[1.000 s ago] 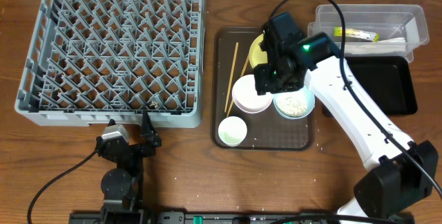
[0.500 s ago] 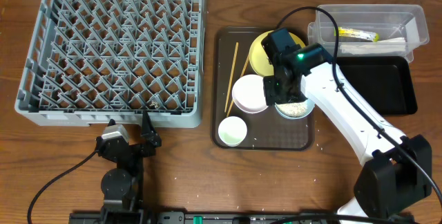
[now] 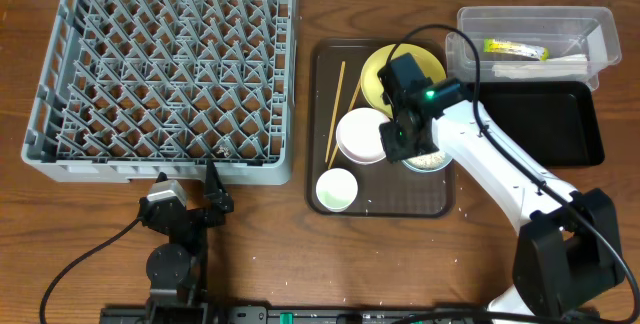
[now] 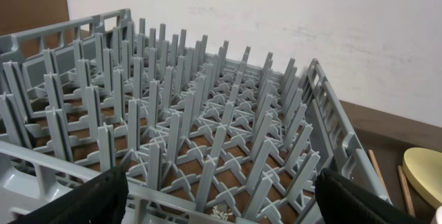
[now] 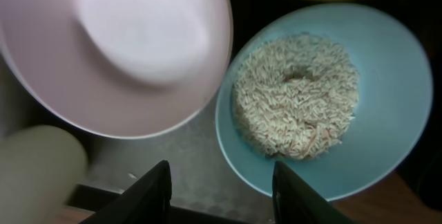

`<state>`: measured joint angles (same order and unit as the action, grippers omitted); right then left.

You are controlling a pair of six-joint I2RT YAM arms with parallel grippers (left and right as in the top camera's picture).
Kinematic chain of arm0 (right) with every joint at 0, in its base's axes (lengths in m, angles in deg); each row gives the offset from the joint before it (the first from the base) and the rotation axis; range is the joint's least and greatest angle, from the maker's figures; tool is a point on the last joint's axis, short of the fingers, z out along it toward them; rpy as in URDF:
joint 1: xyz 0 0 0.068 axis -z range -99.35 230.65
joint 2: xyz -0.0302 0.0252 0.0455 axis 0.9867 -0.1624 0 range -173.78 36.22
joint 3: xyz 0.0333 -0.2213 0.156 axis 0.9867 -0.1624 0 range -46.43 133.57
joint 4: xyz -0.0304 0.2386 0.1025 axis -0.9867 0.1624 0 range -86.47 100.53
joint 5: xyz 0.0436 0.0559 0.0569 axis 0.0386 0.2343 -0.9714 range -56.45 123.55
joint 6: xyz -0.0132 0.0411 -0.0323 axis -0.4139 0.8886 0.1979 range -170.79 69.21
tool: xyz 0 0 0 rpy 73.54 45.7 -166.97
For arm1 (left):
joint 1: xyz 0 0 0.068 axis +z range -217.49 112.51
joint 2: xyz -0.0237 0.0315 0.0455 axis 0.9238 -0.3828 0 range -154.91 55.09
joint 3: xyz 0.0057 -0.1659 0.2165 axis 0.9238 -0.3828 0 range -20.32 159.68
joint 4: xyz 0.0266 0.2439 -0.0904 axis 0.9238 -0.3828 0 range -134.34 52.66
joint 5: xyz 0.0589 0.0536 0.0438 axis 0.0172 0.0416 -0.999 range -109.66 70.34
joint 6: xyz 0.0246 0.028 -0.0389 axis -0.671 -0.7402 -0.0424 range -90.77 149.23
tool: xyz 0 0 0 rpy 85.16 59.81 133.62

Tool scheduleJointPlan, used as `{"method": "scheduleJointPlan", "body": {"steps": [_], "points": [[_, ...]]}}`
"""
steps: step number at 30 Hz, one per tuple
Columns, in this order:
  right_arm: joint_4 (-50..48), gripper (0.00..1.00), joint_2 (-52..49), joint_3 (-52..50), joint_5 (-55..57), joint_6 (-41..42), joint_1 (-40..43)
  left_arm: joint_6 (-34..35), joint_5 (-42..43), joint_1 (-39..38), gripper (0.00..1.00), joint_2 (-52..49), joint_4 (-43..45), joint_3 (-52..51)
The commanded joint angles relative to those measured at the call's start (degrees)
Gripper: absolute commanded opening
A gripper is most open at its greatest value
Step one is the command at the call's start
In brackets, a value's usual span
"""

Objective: Sort waste into correct bins and load items into the dishwasher
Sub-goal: 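Move the right gripper back to the blue rice bowl, then grasp the rim of the blue rice bowl with the right gripper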

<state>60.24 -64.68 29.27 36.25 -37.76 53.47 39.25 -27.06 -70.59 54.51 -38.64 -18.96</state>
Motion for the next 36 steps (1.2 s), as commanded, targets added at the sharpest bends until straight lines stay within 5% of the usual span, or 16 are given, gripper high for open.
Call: {"method": "scheduleJointPlan", "body": {"steps": [1,12,22,36], "points": [[-1.3,0.45,-0.6,-2.1,2.1,-5.0,-0.3,-1.1,-0.5,0.1,0.88,0.3,-2.1,-1.1],[-13.1,0.38,-0.6,-10.6,2.7,-12.9,-0.3,-1.1,-0.5,0.1,0.88,0.3,-2.1,-1.1],[-16.5,0.19,-0.6,-12.7,3.1,-12.9,-0.3,-1.1,-0.5,0.1,0.88,0.3,-2.1,-1.1],[-16.3,0.2,-0.6,-12.9,3.0,-12.8,-0.7,-1.1,-0.5,0.1,0.89,0.3,-2.1,-1.1]]}}
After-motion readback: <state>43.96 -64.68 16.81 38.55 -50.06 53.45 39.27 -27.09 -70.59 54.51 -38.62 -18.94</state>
